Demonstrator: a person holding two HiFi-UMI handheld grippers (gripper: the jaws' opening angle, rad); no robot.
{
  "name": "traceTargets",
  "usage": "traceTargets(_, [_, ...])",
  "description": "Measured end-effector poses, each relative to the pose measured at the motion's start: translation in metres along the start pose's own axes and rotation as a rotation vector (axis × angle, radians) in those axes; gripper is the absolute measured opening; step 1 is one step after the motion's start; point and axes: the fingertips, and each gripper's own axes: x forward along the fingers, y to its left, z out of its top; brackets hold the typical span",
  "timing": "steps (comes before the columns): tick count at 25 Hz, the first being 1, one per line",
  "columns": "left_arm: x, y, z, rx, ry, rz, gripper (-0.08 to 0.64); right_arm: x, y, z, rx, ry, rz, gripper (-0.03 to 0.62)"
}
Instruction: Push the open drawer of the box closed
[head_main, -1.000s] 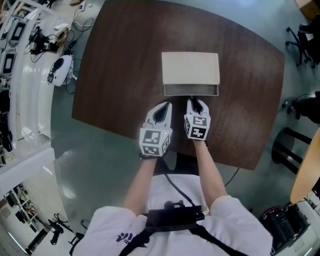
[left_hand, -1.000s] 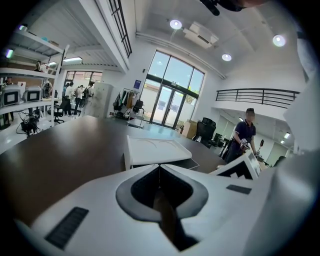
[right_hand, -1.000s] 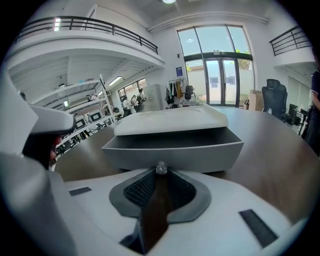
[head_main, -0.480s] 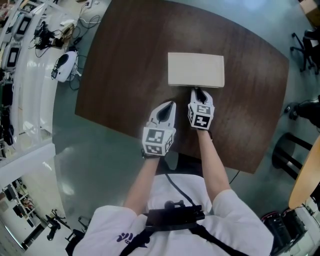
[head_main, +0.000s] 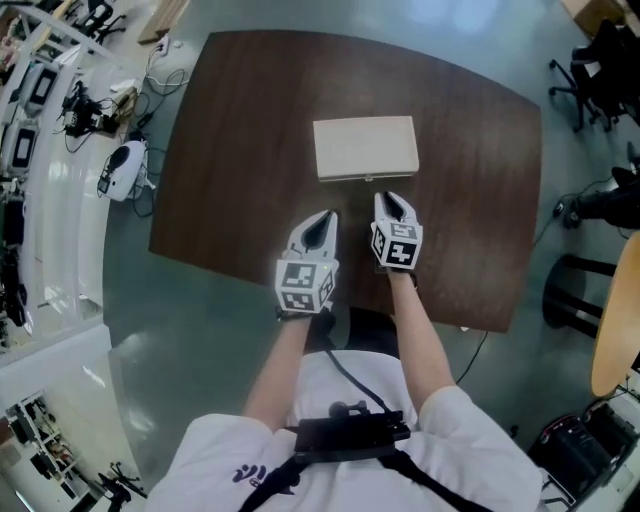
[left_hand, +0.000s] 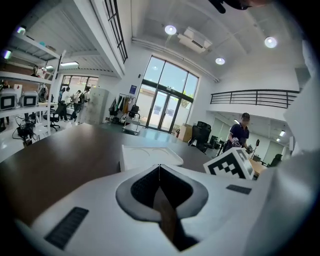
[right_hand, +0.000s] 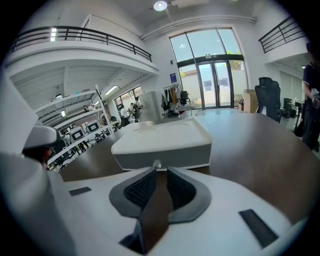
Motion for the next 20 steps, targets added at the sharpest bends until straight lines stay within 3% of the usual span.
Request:
traceTargets(3, [-0.009, -0.005, 0.015, 0.043, -0.05, -0.003, 0.009, -0.034, -0.001, 0.007, 0.027, -0.07, -0.013, 0.075])
traceTargets(5, [-0.015, -0.012, 0.028, 0.073, -0.09, -0.016, 0.009, -0.058, -0.002, 0.016, 0.041, -0.128, -0.031, 0.005])
traceTargets(8, [-0.024, -0.031, 0.048, 0.103, -0.132, -0.054, 0.009, -0.1, 0.003, 0.036, 0.045, -0.226, -0.025, 0.005])
traceTargets(14, [-0.045, -0.088, 0.094, 0.18, -0.216, -0.154, 0.009, -0.188, 0.02, 0.102, -0.001, -0.451, 0.004, 0.005])
traceTargets(20, [-0.07, -0.118, 0.133, 0.233, -0.29, -0.199, 0.009, -0.244, 0.047, 0.153, -0.087, -0.568, 0.017, 0.005])
